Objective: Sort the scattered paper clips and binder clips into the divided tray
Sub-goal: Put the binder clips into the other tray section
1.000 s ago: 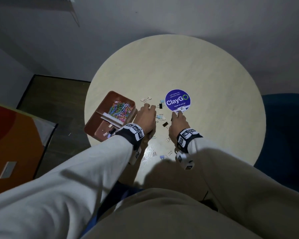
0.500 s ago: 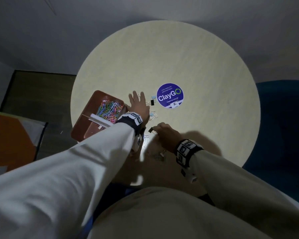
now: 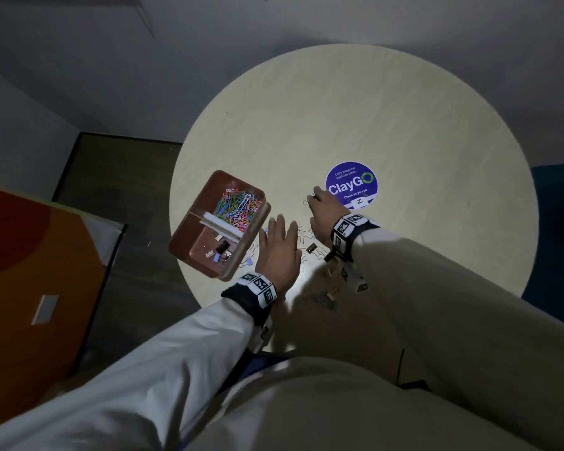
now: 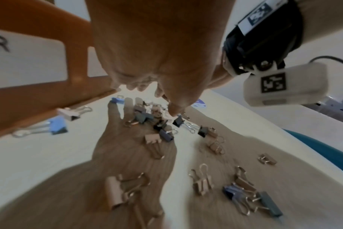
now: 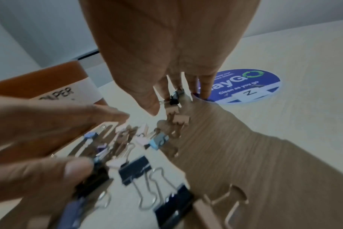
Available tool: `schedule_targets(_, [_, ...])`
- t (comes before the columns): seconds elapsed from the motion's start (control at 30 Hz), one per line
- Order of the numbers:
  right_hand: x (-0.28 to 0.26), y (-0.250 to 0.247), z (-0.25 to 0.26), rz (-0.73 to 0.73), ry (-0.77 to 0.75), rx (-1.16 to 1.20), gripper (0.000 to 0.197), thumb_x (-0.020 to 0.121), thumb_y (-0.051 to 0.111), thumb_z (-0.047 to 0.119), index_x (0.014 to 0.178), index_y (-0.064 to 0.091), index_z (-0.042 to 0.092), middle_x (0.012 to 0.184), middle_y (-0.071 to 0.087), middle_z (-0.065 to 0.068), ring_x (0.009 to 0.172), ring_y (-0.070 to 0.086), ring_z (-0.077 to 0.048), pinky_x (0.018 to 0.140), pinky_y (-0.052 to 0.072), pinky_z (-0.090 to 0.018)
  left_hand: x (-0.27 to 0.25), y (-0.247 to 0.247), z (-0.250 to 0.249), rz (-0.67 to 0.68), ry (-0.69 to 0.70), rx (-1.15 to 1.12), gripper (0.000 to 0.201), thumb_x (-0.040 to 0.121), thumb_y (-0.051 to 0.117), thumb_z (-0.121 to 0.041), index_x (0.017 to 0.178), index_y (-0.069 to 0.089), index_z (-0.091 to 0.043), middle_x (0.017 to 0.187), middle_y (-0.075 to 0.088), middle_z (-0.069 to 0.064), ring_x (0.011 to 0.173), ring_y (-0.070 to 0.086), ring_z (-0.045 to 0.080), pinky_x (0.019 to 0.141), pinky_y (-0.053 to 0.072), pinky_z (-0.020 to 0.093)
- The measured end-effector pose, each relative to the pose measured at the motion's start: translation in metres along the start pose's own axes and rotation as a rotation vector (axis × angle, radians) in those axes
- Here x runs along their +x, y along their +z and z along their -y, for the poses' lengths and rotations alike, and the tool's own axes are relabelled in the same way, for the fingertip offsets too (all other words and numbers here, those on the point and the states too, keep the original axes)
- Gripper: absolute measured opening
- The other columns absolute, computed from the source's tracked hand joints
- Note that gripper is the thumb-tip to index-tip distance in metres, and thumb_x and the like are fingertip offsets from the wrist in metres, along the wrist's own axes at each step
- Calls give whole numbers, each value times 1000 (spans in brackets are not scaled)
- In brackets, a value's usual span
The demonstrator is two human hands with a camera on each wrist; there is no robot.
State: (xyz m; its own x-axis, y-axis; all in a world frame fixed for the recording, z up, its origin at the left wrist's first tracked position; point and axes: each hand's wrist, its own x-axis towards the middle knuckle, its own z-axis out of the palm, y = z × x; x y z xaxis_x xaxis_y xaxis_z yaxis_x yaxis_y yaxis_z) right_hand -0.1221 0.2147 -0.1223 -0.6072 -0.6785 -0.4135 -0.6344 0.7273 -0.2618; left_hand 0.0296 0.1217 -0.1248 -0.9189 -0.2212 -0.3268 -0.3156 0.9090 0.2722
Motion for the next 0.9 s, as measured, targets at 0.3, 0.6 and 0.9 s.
schedule_targets(0.3, [-71,45,20,44,-42,68,62,92,51,1,150,28,3,162,12,-13,149,16,-28,116,32,-40,-11,4,6,145,-2,29,55,96,52,-28,143,33,-7,154,24,18,138,29,37,107,36,52])
schedule_targets(0.6, [-131,48,3,-180,26,51,46,91,49,12,136,43,12,147,33,-16,126,42,-36,94,47,-44,-45,10,18,65,-246,171,53,90,58,-24,137,40,-9,147,33,24,131,40,42,102,41,56])
schedule_targets(0.9, [-176,68,-31,-12,499,58,41,96,51,37,127,38,13,120,48,-15,102,58,-38,75,43,-39,-64,30,1,195,-210,-36,54,94,59,-19,140,35,-4,154,18,23,139,27,43,104,42,52])
